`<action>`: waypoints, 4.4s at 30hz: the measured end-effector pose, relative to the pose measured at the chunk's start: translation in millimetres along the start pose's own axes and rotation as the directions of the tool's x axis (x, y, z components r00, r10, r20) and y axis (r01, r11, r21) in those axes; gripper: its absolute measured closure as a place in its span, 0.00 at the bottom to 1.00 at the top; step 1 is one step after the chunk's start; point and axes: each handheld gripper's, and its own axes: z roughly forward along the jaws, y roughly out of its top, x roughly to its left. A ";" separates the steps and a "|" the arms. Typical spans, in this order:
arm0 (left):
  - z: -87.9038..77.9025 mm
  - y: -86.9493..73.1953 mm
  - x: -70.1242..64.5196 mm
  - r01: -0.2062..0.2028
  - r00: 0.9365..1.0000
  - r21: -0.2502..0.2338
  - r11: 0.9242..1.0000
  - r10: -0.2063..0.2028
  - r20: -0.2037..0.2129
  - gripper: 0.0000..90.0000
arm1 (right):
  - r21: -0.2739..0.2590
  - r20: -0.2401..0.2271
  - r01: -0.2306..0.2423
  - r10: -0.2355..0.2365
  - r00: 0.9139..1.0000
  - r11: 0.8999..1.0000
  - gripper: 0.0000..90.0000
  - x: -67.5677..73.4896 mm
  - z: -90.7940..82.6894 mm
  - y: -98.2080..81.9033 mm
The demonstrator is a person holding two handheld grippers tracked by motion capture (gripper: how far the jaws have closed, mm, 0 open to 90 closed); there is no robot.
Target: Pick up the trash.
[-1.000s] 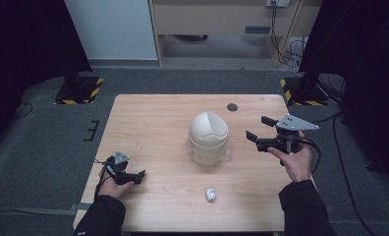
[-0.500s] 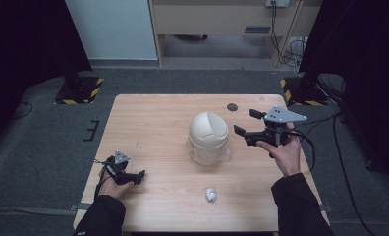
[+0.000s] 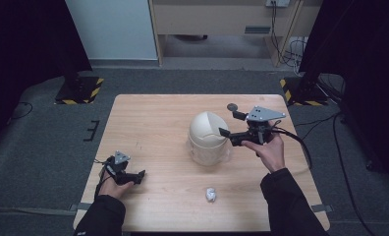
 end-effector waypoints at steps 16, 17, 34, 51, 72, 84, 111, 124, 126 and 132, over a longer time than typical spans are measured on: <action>0.0 0.0 -0.2 0.001 1.000 0.000 1.000 -0.001 -0.001 0.00 | 0.098 -0.057 0.023 -0.017 0.998 0.995 0.25 18.7 27.8 -19.3; 0.0 0.0 -0.2 0.001 1.000 0.000 1.000 -0.001 -0.001 0.00 | 0.098 -0.057 0.023 -0.017 0.998 0.995 0.25 18.7 27.8 -19.3; 0.0 0.1 -0.5 0.002 1.000 0.000 1.000 -0.002 -0.003 0.00 | 0.156 -0.082 0.014 -0.002 0.997 0.988 0.25 25.4 44.8 -30.5; 0.0 0.1 -0.5 0.002 1.000 0.000 1.000 -0.002 -0.003 0.00 | 0.155 -0.090 0.013 0.001 0.996 0.988 0.28 27.8 50.8 -34.5; 0.0 0.0 -1.1 0.004 1.000 0.000 1.000 -0.004 -0.005 0.00 | 0.026 -0.025 -0.029 0.030 0.999 0.999 0.25 14.0 2.1 -15.0; -0.1 0.0 -1.4 0.005 1.000 0.000 1.000 -0.005 -0.006 0.00 | 0.022 -0.019 -0.029 0.030 0.999 0.999 0.26 17.0 -23.0 -28.6; -0.1 0.0 -1.6 0.007 1.000 0.000 1.000 -0.007 -0.007 0.00 | 0.113 -0.099 0.018 -0.006 0.995 0.993 0.32 58.8 -26.3 -60.4; -0.1 0.0 -1.7 0.007 1.000 0.000 1.000 -0.007 -0.007 0.00 | 0.224 -0.181 0.077 -0.036 0.983 0.972 0.35 79.7 -6.6 -88.3; -0.1 0.0 -1.7 0.007 1.000 0.000 1.000 -0.007 -0.007 0.00 | 0.242 -0.193 0.084 -0.036 0.981 0.967 0.36 82.1 -4.1 -92.0; -0.1 0.0 -1.7 0.007 1.000 0.000 1.000 -0.007 -0.008 0.00 | 0.288 -0.241 0.098 -0.027 0.970 0.953 0.36 89.2 -0.7 -102.1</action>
